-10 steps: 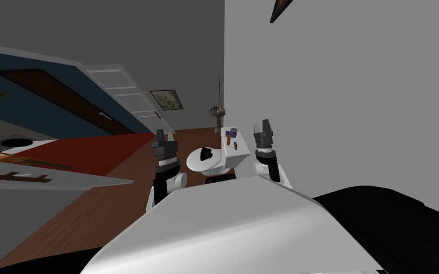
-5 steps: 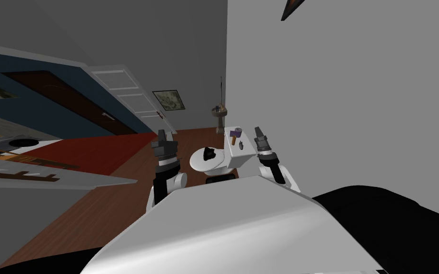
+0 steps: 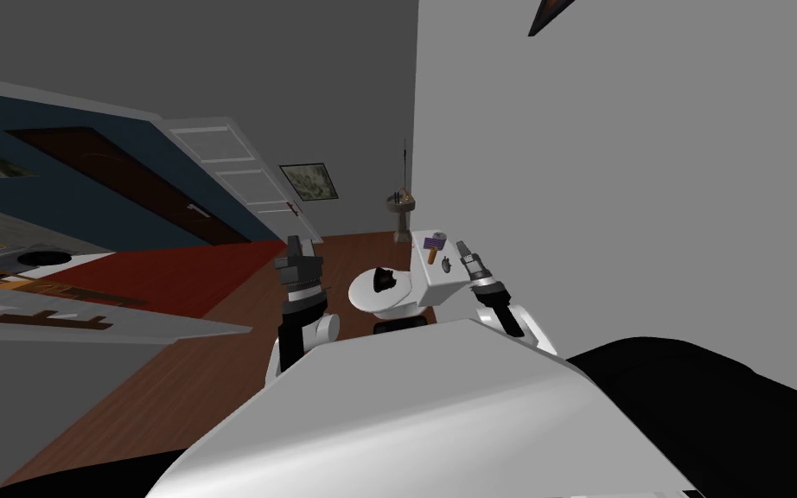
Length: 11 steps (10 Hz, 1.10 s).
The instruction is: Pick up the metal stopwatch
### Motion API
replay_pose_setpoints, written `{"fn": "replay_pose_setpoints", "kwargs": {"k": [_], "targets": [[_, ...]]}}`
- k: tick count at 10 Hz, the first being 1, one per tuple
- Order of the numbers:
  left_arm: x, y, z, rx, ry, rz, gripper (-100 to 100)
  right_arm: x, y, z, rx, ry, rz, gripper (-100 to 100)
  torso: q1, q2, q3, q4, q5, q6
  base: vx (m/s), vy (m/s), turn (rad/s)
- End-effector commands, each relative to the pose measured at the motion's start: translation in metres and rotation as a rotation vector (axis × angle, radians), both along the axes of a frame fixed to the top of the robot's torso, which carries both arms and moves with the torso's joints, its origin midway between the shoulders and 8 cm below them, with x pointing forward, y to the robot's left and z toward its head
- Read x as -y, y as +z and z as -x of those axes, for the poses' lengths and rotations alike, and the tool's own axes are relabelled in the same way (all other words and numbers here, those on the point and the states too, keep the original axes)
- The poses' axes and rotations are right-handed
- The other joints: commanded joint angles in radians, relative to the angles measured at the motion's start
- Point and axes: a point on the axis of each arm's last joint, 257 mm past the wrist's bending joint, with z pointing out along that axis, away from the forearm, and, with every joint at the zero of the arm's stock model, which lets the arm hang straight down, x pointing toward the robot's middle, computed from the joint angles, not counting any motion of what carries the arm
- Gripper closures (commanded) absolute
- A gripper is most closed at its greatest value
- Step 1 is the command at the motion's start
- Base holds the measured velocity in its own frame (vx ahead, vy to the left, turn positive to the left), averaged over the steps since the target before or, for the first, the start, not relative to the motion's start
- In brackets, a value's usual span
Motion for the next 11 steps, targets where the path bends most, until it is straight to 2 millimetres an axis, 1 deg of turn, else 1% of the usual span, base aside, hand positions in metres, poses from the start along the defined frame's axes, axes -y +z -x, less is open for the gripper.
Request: {"fn": "replay_pose_setpoints", "kwargs": {"k": [1,2,4,5,6,10,11], "targets": [[0.000,0.000,0.000,0.000,0.000,0.000,0,0.013,-0.017,-0.002,-0.061,-0.035,0.075,-100,0.000,0.000,0.000,0.000,0.000,0.000,0.018,0.085,0.006],[0.000,0.000,0.000,0.000,0.000,0.000,0,0.017,-0.024,-0.002,-0.082,-0.046,0.102,-100,0.000,0.000,0.000,0.000,0.000,0.000,0.005,0.071,-0.001],[0.000,0.000,0.000,0.000,0.000,0.000,0,0.038,-0.050,0.001,-0.170,-0.089,0.218,-100,-0.001,0.001,0.001,0.000,0.000,0.000,0.011,0.073,-0.001],[0.000,0.000,0.000,0.000,0.000,0.000,0,0.043,-0.057,0.002,-0.193,-0.100,0.251,-100,-0.001,0.001,0.001,0.000,0.000,0.000,0.009,0.068,-0.006],[0.000,0.000,0.000,0.000,0.000,0.000,0,0.056,-0.070,0.004,-0.241,-0.123,0.320,-100,-0.002,0.001,0.001,0.000,0.000,0.000,0.006,0.093,0.008],[0.000,0.000,0.000,0.000,0.000,0.000,0,0.085,-0.097,0.012,-0.339,-0.171,0.472,-100,-0.001,0.000,0.000,0.000,0.000,0.000,0.018,0.083,0.007],[0.000,0.000,0.000,0.000,0.000,0.000,0,0.101,-0.109,0.018,-0.387,-0.195,0.548,-100,-0.001,0.001,0.001,0.000,0.000,0.000,0.006,0.106,0.024]]}}
